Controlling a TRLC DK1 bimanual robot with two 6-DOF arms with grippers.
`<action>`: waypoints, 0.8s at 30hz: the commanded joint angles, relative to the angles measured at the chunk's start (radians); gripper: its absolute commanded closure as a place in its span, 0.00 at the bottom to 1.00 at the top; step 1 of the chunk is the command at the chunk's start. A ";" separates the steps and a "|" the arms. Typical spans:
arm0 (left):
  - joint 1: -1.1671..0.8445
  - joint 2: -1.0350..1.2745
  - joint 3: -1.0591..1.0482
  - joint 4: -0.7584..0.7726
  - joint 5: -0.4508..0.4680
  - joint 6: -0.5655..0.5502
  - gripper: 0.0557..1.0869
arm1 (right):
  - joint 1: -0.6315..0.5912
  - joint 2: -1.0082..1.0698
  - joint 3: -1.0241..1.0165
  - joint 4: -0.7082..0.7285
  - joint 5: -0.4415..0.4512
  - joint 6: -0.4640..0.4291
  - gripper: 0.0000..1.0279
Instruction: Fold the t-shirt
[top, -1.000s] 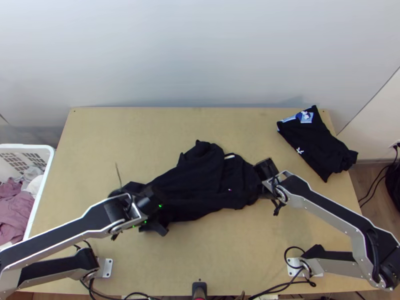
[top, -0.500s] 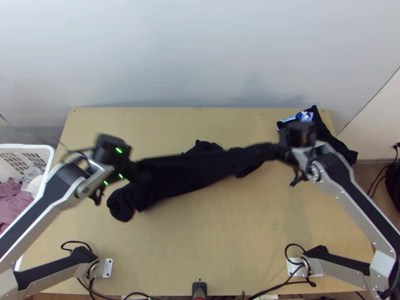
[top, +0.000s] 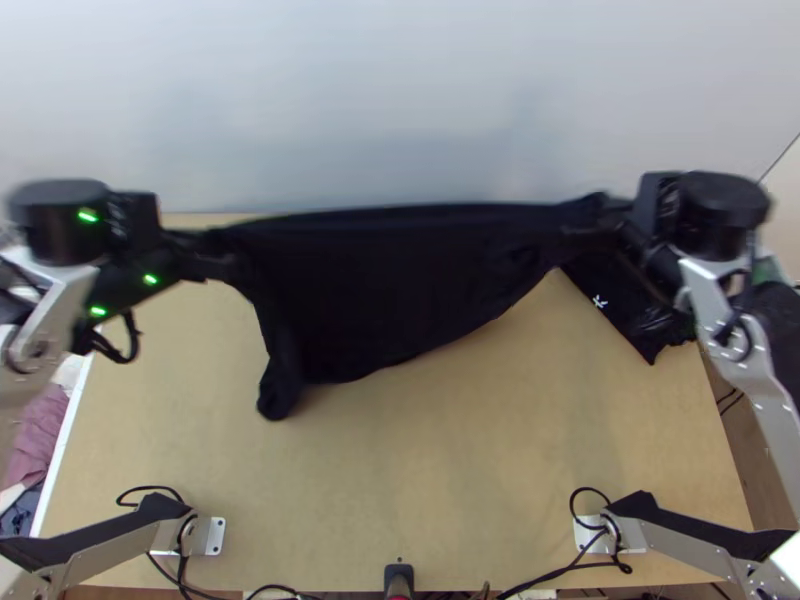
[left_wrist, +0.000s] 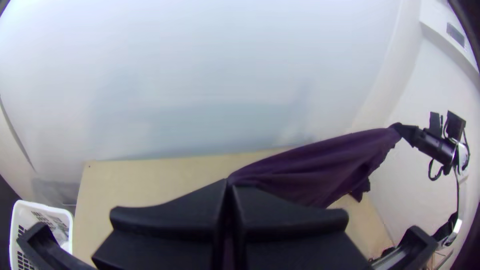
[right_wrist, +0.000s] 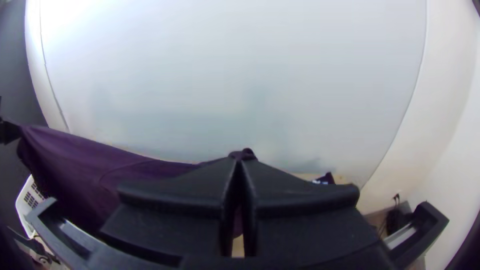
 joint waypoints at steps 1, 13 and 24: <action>0.012 0.075 0.362 -0.096 0.018 -0.021 0.96 | 0.076 -0.032 0.203 0.010 0.163 -0.102 0.97; 0.035 -0.020 0.442 0.008 -0.034 0.018 0.96 | 0.191 -0.193 0.220 0.223 0.405 -0.414 0.97; 0.009 -0.131 0.422 -0.099 -0.006 0.053 0.96 | 0.197 -0.285 0.184 0.146 0.422 -0.483 0.97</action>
